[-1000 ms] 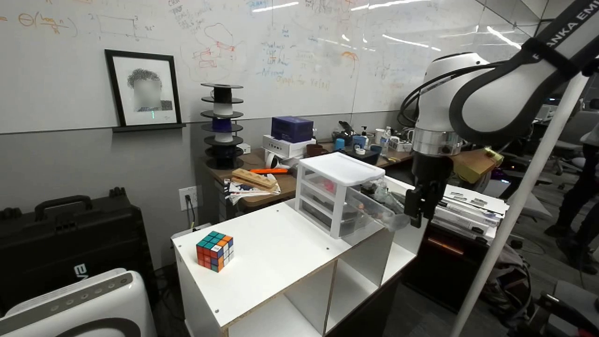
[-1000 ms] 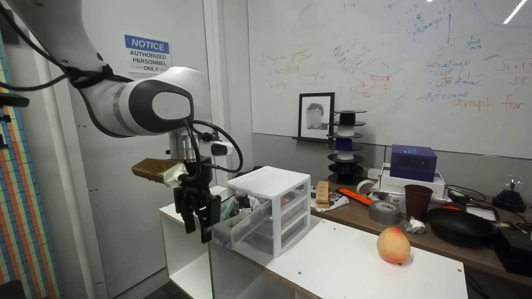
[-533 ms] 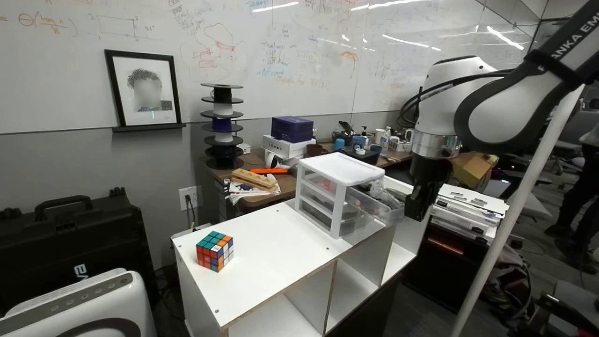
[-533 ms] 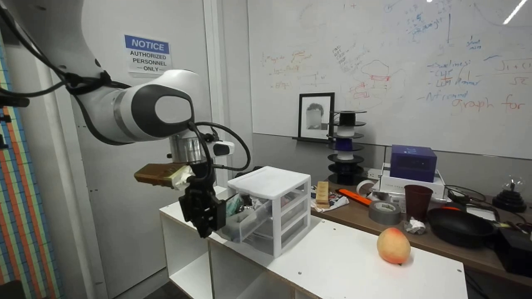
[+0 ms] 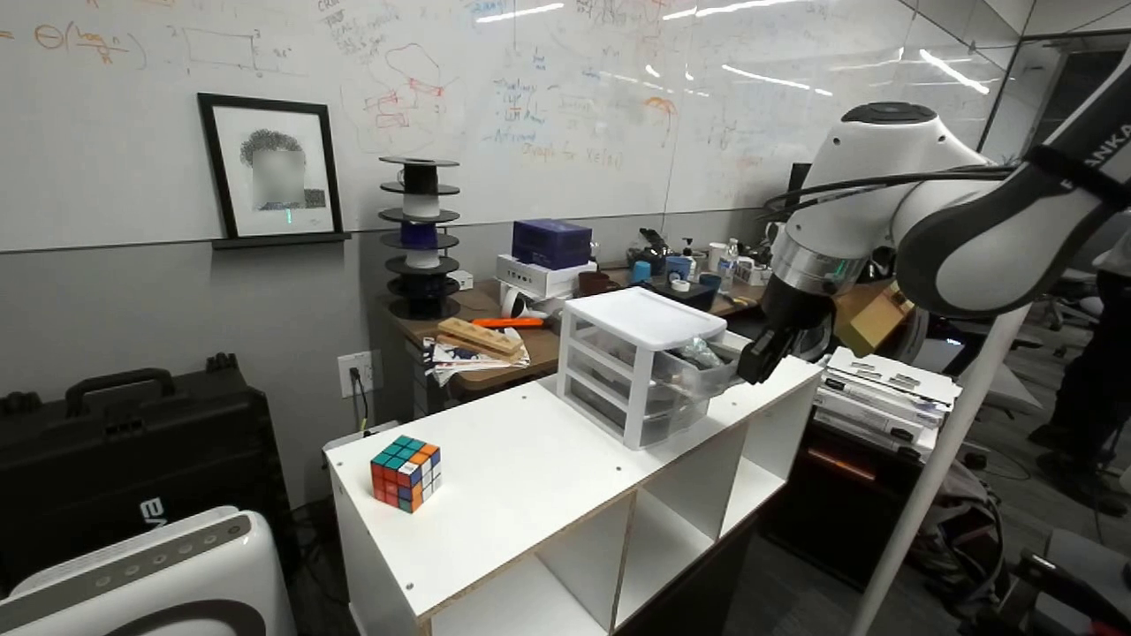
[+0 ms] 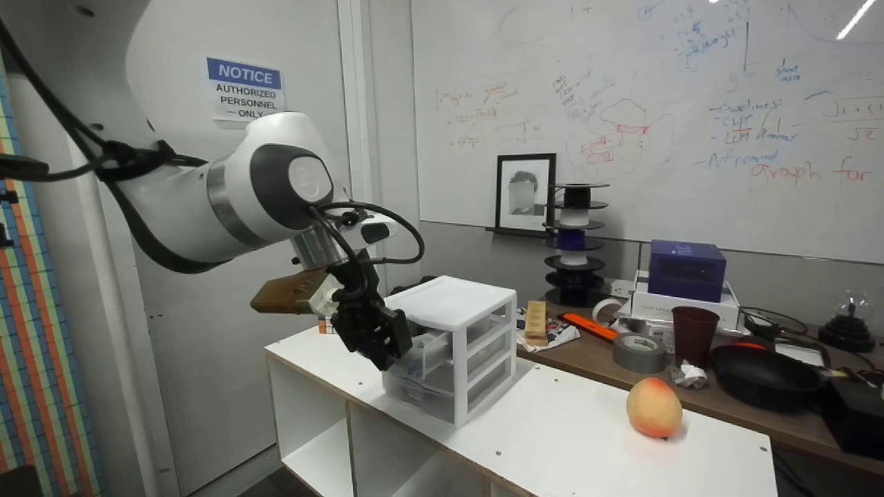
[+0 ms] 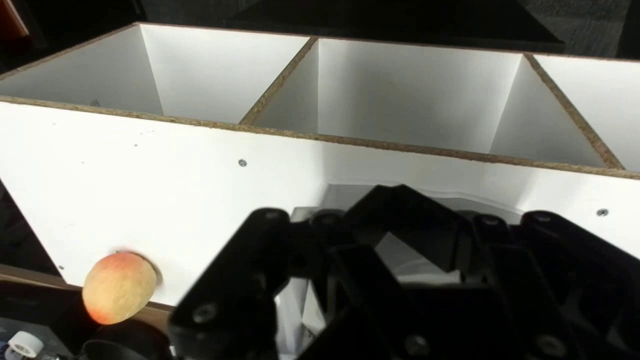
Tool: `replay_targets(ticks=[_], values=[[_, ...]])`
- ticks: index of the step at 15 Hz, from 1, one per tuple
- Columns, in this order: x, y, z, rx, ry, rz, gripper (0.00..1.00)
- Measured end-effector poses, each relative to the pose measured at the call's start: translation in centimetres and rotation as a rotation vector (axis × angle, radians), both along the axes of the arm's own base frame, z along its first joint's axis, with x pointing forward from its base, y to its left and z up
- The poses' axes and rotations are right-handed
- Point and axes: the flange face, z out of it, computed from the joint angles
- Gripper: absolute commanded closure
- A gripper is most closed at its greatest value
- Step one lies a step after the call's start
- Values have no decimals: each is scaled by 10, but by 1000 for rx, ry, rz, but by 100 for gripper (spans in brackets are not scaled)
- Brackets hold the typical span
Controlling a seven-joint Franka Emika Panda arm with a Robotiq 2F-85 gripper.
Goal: Pick up the white objects from the table and put them in the open drawer and close it
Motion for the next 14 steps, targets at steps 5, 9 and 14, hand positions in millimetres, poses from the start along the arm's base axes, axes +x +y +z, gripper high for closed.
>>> replay_targets(ticks=[5, 9, 14], values=[[14, -11, -1, 22, -108, -65, 93], [31, -17, 4, 37, -181, -115, 93], [49, -15, 2, 47, -224, -159, 93]])
